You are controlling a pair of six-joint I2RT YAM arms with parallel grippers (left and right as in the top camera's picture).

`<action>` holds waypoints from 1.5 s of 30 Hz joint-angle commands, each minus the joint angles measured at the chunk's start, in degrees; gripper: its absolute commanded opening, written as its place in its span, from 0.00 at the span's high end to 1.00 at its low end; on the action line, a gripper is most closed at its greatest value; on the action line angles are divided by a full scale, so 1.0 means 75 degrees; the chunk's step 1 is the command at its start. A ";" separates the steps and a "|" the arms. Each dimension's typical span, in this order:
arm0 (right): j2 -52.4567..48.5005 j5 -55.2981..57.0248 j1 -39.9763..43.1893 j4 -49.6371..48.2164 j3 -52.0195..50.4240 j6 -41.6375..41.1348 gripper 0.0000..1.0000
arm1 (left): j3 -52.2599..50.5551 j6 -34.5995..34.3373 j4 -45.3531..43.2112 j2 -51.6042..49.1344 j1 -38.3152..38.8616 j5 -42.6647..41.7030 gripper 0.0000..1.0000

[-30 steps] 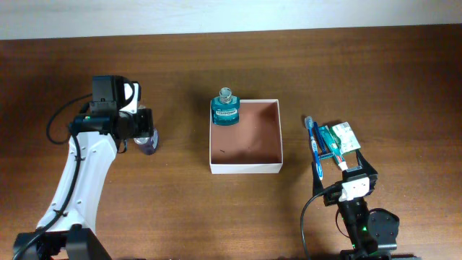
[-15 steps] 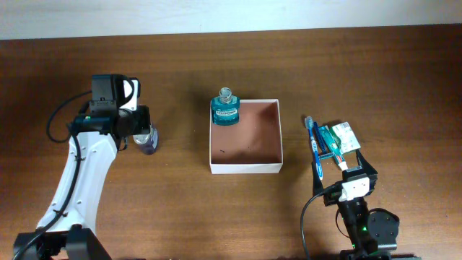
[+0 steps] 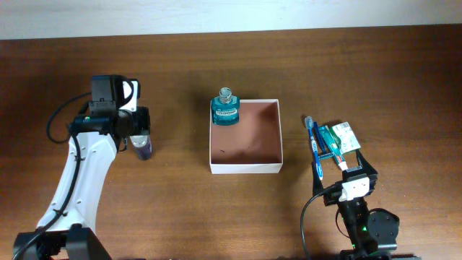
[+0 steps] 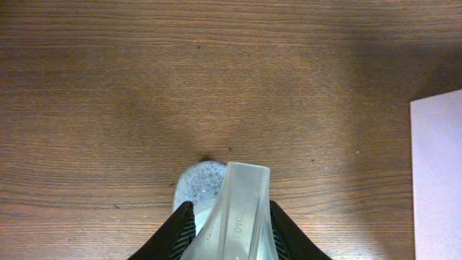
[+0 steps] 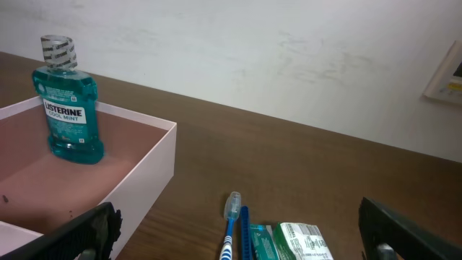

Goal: Pack container
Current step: 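Lift the soap bottle with the left gripper and carry it into the box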

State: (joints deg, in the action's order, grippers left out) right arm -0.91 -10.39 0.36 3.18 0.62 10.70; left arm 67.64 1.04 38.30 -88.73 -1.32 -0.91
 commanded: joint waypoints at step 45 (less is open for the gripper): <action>0.0073 0.0044 0.0061 0.0047 -0.0041 -0.0026 0.02 | -0.0015 -0.1061 -0.2119 0.2014 0.3885 0.0399 0.71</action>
State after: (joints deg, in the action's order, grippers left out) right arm -0.91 -10.39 0.36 3.18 0.62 10.74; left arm 67.00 -5.67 24.58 -72.75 25.74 -3.49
